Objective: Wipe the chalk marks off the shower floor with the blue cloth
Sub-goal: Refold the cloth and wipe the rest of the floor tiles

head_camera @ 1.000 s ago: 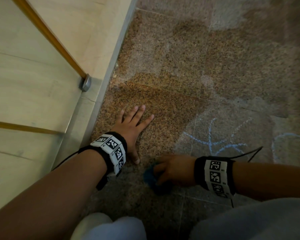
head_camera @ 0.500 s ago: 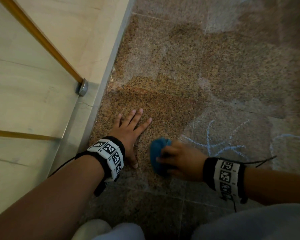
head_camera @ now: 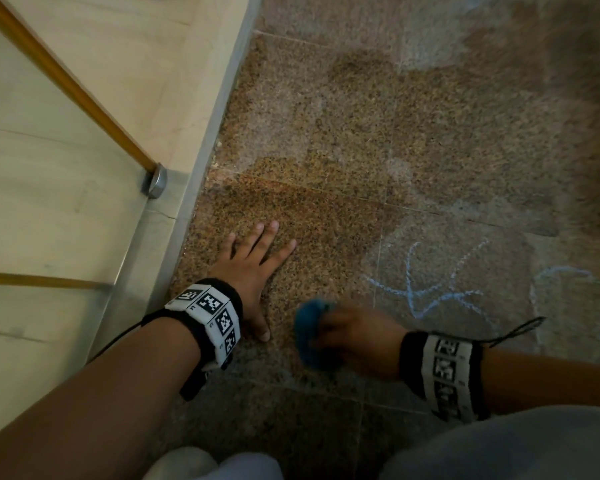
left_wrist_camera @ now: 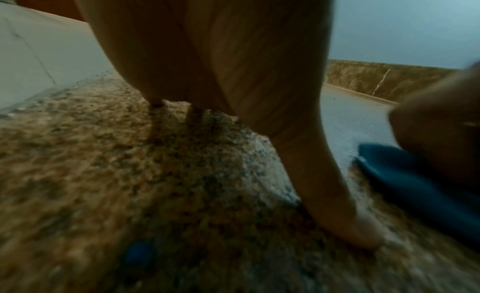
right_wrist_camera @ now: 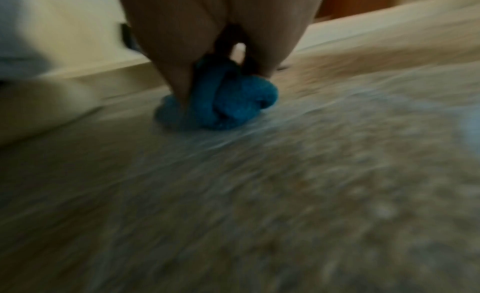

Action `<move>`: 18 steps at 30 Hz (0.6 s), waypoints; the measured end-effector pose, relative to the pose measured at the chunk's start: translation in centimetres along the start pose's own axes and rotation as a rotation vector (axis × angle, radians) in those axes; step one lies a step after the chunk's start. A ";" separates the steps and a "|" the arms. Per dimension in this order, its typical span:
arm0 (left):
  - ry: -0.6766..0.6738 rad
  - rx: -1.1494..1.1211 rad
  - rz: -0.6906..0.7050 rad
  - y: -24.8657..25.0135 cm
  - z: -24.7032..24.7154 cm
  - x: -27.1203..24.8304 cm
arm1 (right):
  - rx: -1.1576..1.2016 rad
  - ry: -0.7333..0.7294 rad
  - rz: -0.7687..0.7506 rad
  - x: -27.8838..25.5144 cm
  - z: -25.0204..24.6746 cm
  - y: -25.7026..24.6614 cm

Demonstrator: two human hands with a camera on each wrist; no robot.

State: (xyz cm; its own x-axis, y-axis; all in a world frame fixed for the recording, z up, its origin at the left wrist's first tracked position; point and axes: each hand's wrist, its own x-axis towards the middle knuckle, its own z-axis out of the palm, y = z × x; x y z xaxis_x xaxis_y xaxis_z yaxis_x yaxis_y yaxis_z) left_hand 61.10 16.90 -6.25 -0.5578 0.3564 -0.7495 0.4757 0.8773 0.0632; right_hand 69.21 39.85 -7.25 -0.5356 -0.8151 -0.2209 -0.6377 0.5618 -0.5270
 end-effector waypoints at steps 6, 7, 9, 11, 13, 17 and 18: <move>-0.008 -0.003 0.003 0.1 -0.1 -0.1 | 0.002 0.052 -0.038 1.0 -1.2 2.8; -0.006 -0.001 0.002 0.1 -0.1 -0.1 | 0.032 0.150 0.102 1.2 -2.4 4.2; -0.013 0.002 0.004 0.1 -0.2 -0.1 | 0.063 0.290 0.428 1.0 -4.5 7.0; -0.033 -0.019 0.009 0.1 -0.7 0.0 | 0.050 0.324 0.638 0.6 -5.5 8.4; -0.024 -0.069 0.001 0.4 -1.6 0.2 | 0.038 0.302 0.684 0.5 -5.2 7.7; 0.052 -0.100 -0.018 1.6 -3.6 1.2 | 0.046 0.173 0.382 0.2 -4.0 4.1; 0.058 -0.101 -0.010 1.9 -3.9 1.4 | 0.046 0.058 0.299 0.1 -4.1 3.7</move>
State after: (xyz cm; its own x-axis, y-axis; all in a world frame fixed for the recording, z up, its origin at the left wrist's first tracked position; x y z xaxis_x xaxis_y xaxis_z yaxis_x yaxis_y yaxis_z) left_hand 58.63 20.34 -4.62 -0.6023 0.3628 -0.7111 0.4006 0.9078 0.1239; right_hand 64.55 42.42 -5.89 -0.7274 -0.6041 -0.3255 -0.4216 0.7677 -0.4826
